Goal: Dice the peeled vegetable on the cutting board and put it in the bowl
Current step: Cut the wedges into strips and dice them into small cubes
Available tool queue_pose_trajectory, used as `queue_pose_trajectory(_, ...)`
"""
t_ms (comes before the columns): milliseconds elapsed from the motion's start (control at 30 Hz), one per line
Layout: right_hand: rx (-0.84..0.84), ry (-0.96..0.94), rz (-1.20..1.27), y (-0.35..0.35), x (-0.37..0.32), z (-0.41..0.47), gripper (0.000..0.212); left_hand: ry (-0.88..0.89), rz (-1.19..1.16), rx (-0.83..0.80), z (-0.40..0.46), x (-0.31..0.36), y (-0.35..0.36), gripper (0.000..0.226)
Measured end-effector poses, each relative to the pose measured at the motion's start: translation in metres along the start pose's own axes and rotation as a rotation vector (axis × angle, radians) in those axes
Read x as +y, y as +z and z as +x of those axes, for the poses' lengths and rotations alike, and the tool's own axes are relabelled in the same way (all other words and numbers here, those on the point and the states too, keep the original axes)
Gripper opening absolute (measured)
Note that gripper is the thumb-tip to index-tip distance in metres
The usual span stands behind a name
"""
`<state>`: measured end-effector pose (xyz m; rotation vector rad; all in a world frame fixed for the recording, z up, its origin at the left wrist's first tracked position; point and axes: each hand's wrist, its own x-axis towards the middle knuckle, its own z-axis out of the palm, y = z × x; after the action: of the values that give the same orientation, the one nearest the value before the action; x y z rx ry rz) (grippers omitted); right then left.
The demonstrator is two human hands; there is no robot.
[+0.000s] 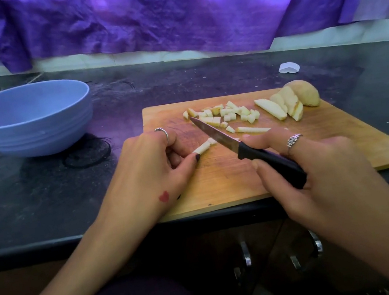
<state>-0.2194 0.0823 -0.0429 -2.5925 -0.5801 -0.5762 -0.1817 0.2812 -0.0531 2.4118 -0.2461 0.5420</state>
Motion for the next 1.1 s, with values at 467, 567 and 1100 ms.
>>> queue_pose_trajectory(467,-0.189,-0.010,-0.073,0.001,-0.005,0.008,0.025,-0.025,-0.068,-0.030,0.002,-0.002,0.000,0.022)
queue_pose_trajectory(567,-0.131,-0.001,-0.119,0.002,-0.003,0.002,0.022,-0.026,-0.067,-0.016,0.002,-0.003,0.001,0.023)
queue_pose_trajectory(1100,-0.176,-0.002,-0.074,0.001,-0.018,0.012,0.026,-0.020,-0.054,-0.008,0.001,-0.002,0.000,0.023)
